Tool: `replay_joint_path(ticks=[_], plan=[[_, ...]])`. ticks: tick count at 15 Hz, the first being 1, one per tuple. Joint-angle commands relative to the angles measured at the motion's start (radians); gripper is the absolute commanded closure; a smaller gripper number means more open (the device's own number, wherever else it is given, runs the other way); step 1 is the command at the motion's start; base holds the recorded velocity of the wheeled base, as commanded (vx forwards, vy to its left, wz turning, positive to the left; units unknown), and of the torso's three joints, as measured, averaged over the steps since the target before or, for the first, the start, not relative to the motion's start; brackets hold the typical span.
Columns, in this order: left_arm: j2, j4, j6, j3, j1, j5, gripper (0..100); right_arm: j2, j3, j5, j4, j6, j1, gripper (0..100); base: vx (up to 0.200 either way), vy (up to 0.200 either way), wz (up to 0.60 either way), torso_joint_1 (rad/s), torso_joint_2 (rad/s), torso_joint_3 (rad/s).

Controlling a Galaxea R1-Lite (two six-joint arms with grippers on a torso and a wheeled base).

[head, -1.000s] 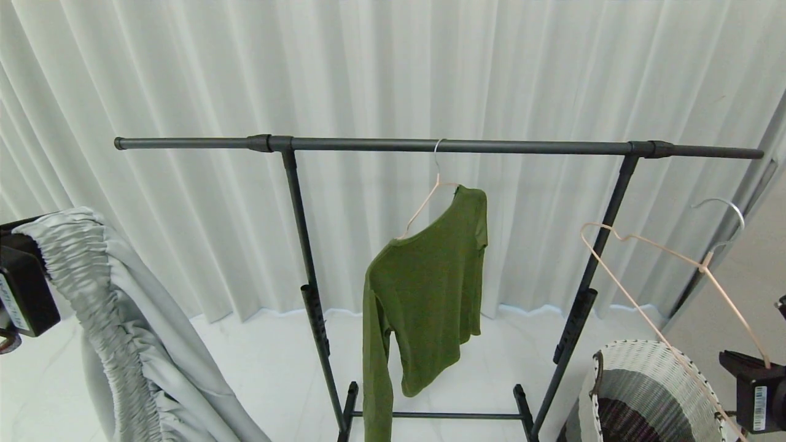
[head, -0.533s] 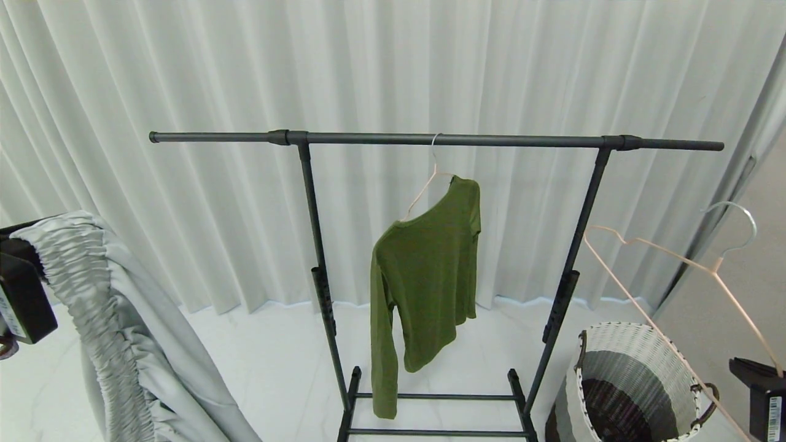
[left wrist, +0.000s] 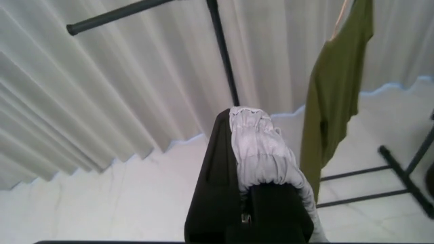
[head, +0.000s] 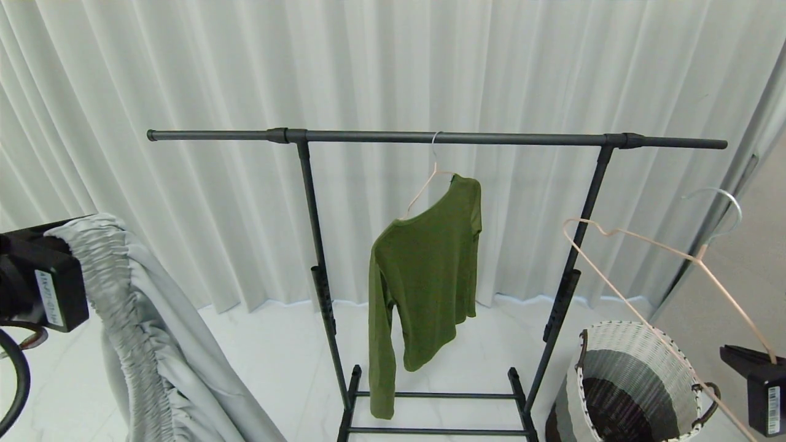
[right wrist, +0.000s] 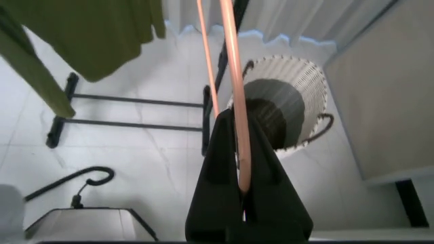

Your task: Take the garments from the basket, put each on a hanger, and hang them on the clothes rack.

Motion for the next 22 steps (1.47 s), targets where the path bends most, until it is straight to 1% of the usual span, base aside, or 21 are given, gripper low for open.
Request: replay_joint_path(ticks=[1, 2, 3, 4, 5, 6, 7, 8, 10, 11, 12, 13, 15, 16, 18, 22], plan=[[0.071, 0.000, 0.005, -0.035, -0.001, 0.017, 100, 0.002, -0.070, 0.046, 0.048, 0.002, 0.086, 100, 0.000, 0.000, 0.00, 0.000, 0.00, 0.000], [0.103, 0.001, 0.005, -0.059, -0.001, 0.018, 100, 0.005, -0.091, 0.089, 0.052, 0.005, 0.143, 100, 0.000, 0.000, 0.00, 0.000, 0.00, 0.000], [0.131, 0.001, 0.008, -0.076, -0.003, 0.020, 100, 0.006, -0.100, 0.110, 0.054, 0.005, 0.190, 100, 0.000, 0.000, 0.00, 0.000, 0.00, 0.000], [0.172, 0.001, 0.011, -0.104, -0.015, 0.020, 100, 0.011, -0.103, 0.129, 0.055, 0.008, 0.258, 100, 0.000, 0.000, 0.00, 0.000, 0.00, 0.000], [0.198, 0.000, 0.009, -0.119, -0.021, 0.020, 100, 0.016, -0.103, 0.135, 0.055, 0.009, 0.293, 100, 0.000, 0.000, 0.00, 0.000, 0.00, 0.000], [0.250, 0.000, 0.002, -0.153, -0.036, 0.018, 100, 0.031, -0.111, 0.146, 0.054, 0.040, 0.371, 100, 0.000, 0.000, 0.00, 0.000, 0.00, 0.000], [0.282, 0.000, -0.014, -0.174, -0.052, 0.018, 100, 0.042, -0.129, 0.155, 0.054, 0.080, 0.425, 100, 0.000, 0.000, 0.00, 0.000, 0.00, 0.000], [0.313, 0.000, -0.053, -0.196, -0.075, 0.018, 100, 0.055, -0.154, 0.166, 0.052, 0.132, 0.486, 100, 0.000, 0.000, 0.00, 0.000, 0.00, 0.000], [0.359, 0.001, -0.158, -0.216, -0.118, 0.020, 100, 0.088, -0.180, 0.166, 0.046, 0.221, 0.601, 100, 0.000, 0.000, 0.00, 0.000, 0.00, 0.000], [0.371, 0.001, -0.199, -0.217, -0.139, 0.020, 100, 0.103, -0.188, 0.167, 0.042, 0.247, 0.646, 100, 0.000, 0.000, 0.00, 0.000, 0.00, 0.000], [0.381, 0.001, -0.262, -0.219, -0.162, 0.020, 100, 0.120, -0.194, 0.167, 0.028, 0.260, 0.689, 100, 0.000, 0.000, 0.00, 0.000, 0.00, 0.000], [0.385, 0.001, -0.307, -0.217, -0.171, 0.027, 100, 0.134, -0.200, 0.176, 0.008, 0.260, 0.716, 100, 0.000, 0.000, 0.00, 0.000, 0.00, 0.000], [0.399, 0.000, -0.325, -0.217, -0.173, 0.104, 100, 0.154, -0.209, 0.215, -0.031, 0.260, 0.747, 100, 0.000, 0.000, 0.00, 0.000, 0.00, 0.000], [0.401, 0.000, -0.333, -0.217, -0.173, 0.126, 100, 0.160, -0.212, 0.236, -0.041, 0.256, 0.750, 100, 0.000, 0.000, 0.00, 0.000, 0.00, 0.000], [0.397, 0.000, -0.346, -0.219, -0.174, 0.129, 100, 0.174, -0.218, 0.274, -0.066, 0.250, 0.750, 100, 0.000, 0.000, 0.00, 0.000, 0.00, 0.000], [0.393, -0.002, -0.353, -0.225, -0.185, 0.133, 100, 0.209, -0.226, 0.273, -0.073, 0.250, 0.750, 100, 0.000, 0.000, 0.00, 0.000, 0.00, 0.000]])
